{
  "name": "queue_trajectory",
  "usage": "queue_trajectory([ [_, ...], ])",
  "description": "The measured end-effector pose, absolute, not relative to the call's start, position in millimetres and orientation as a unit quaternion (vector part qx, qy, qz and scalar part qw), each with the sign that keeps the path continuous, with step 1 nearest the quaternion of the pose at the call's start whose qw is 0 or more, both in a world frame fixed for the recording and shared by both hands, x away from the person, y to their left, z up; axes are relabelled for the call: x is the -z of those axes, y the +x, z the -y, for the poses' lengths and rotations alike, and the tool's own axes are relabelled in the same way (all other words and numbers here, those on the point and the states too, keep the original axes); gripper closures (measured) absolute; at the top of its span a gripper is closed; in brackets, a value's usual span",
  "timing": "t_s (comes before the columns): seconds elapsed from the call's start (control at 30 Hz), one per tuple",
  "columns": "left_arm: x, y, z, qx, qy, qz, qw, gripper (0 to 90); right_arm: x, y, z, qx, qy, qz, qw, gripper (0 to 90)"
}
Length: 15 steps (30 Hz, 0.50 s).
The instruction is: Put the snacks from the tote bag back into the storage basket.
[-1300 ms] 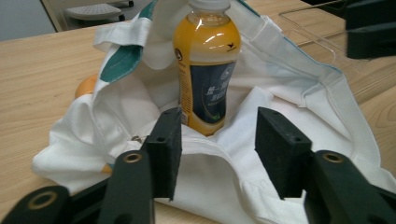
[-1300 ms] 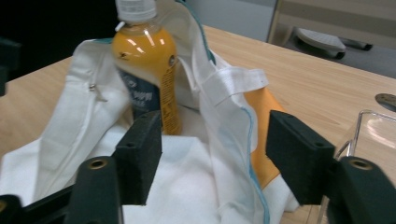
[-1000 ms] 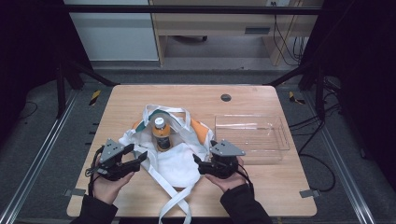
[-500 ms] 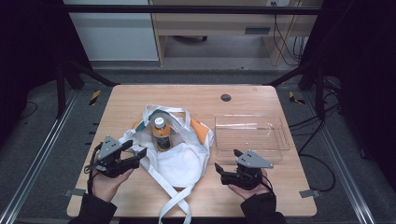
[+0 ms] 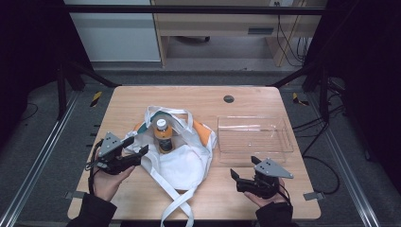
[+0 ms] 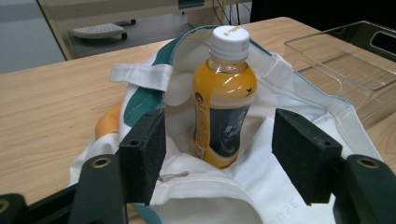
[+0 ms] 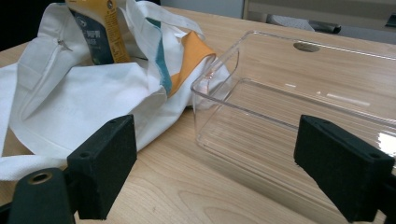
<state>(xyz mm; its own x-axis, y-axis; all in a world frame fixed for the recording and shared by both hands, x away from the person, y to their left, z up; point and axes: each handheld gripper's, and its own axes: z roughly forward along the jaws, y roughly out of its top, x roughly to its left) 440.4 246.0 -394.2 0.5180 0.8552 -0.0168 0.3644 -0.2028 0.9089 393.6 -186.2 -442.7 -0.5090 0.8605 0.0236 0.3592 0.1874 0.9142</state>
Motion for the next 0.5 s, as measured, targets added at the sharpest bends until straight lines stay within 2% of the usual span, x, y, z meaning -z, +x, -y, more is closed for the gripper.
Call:
queue_trajectory([
  [0.5,385,453,-235,-0.261,0.727,-0.410,0.485,34.8,450,386,199,-0.473,0.437,-0.717,0.266,12.0],
])
